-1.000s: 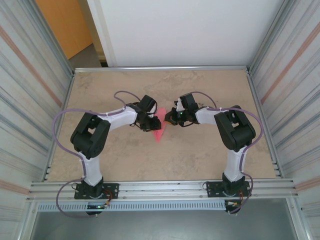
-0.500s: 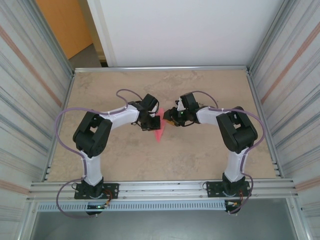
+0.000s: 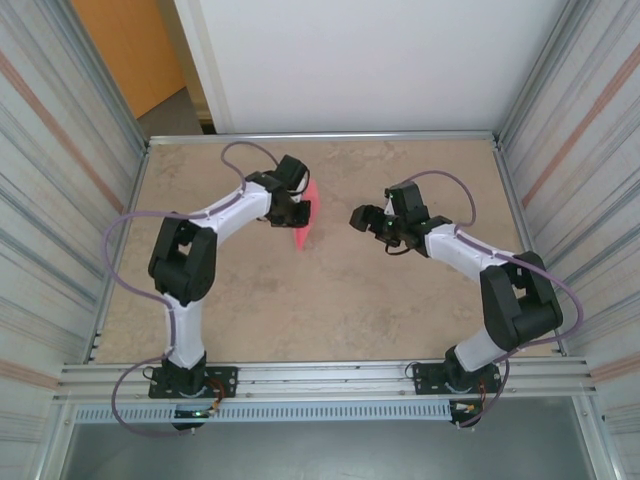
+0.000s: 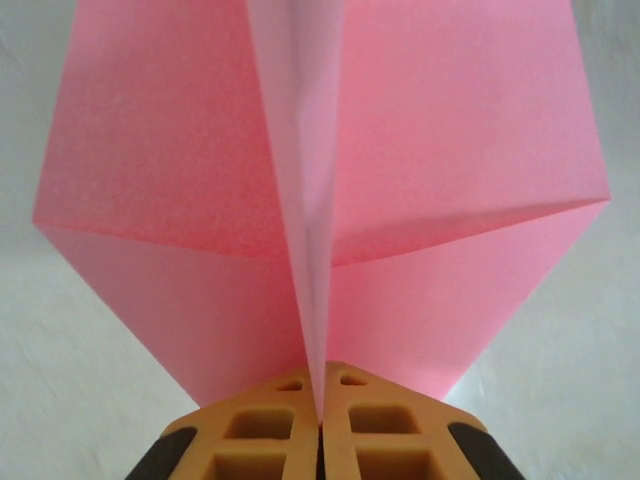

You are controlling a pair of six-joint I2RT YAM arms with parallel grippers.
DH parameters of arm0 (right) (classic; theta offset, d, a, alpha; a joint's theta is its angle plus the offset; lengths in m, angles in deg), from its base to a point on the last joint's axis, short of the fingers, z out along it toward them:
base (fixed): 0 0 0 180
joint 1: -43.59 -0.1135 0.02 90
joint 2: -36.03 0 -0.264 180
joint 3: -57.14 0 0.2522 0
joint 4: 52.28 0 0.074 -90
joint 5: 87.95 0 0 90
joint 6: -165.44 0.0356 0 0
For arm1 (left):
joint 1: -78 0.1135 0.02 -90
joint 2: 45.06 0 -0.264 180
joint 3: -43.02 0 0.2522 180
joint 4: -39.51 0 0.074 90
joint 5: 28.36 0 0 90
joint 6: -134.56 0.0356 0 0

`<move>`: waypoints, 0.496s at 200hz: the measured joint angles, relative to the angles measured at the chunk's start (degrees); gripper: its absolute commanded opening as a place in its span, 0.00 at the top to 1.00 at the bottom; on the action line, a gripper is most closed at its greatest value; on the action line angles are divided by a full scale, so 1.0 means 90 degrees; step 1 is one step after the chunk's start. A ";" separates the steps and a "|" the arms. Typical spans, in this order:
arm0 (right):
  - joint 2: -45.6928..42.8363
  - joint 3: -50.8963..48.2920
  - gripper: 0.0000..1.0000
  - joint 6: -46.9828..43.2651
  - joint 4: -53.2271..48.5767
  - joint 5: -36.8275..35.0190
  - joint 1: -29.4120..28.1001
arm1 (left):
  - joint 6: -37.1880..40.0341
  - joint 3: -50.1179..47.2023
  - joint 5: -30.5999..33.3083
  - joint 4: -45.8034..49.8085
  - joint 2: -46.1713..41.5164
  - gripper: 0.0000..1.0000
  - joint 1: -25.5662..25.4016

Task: Fold a paper plane with a square sheet of paper (pick it up from the middle)
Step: Move the paper plane to the center of the table.

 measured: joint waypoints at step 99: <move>-0.0097 -0.0160 0.22 -0.0109 -0.0260 -0.0214 0.0117 | 0.0333 0.1472 0.0396 0.0617 0.1622 0.77 0.0136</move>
